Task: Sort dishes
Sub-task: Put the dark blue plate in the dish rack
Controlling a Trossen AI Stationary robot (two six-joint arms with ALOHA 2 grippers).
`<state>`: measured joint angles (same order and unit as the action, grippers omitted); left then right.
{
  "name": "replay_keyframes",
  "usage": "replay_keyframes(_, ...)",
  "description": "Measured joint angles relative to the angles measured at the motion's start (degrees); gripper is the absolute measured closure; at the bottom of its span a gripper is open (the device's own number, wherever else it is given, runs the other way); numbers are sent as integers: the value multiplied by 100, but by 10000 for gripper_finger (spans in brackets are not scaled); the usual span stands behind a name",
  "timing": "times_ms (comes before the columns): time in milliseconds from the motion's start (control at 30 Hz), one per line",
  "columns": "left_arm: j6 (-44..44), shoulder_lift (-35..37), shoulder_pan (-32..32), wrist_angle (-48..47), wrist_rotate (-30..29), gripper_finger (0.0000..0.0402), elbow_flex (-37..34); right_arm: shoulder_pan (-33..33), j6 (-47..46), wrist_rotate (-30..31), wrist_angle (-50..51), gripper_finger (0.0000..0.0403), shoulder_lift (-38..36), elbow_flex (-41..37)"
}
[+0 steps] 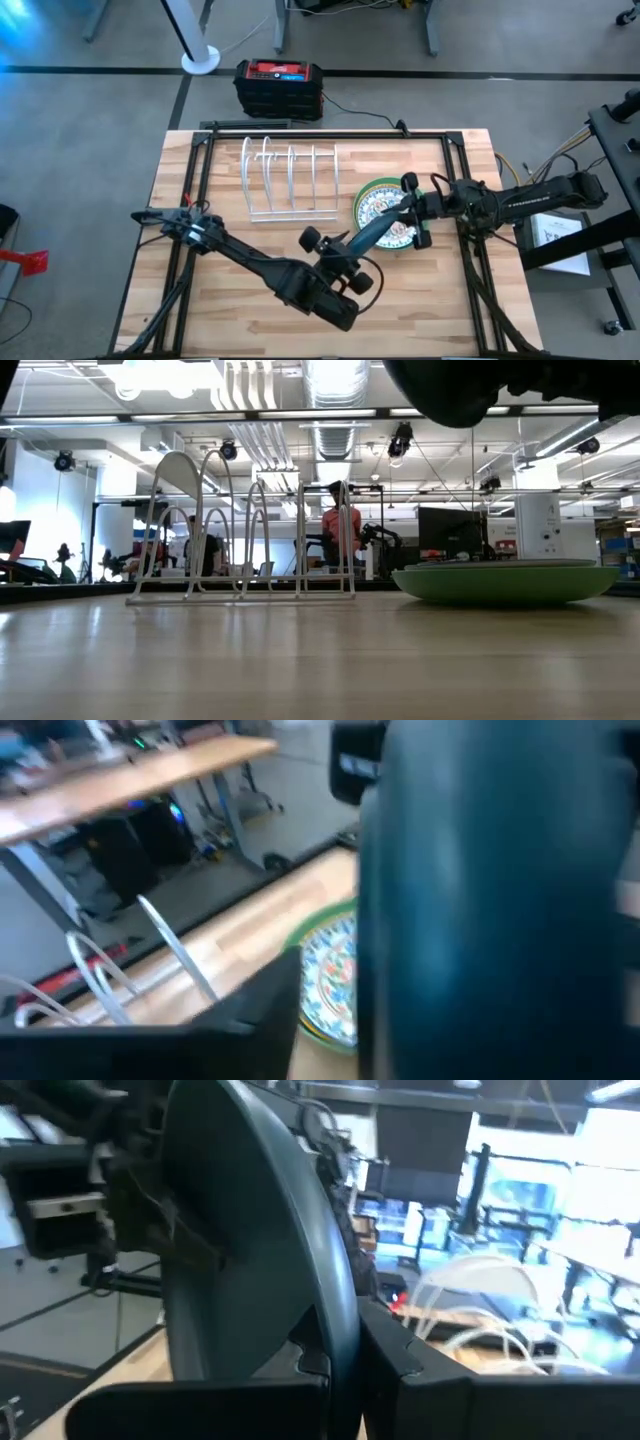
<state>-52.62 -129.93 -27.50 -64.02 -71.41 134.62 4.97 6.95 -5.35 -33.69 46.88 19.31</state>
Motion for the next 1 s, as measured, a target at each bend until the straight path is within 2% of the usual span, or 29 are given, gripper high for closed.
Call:
replay_keyframes(100, -71, -2, -11, 20, -309, 366, -8, 9, -73, 126, 3, 375, 55, 0)
replay_keyframes(133, -112, -2, -16, 2, -360, 378, -8, 11, -127, 131, -7, 365, 59, 0)
replay_keyframes(300, -318, -2, -21, 38, -590, 380, -19, 9, -316, 295, 52, 319, 41, 0)
replay_keyframes(433, -419, -2, -20, -150, -830, 380, -46, 0, -743, 1146, 208, 294, -215, 0)
replay_keyframes(567, -693, -2, 12, -437, -939, 380, -46, 4, -905, 1970, 1036, 269, -703, 0)
replay_keyframes(733, -1268, -2, 93, -1114, -1105, 380, -63, -17, -1600, 2432, 2091, 241, -1370, -5)
replay_keyframes(1000, -1821, 110, 202, -2041, -1638, 380, 20, -9, -2677, 2435, 3553, 231, -2101, -8)
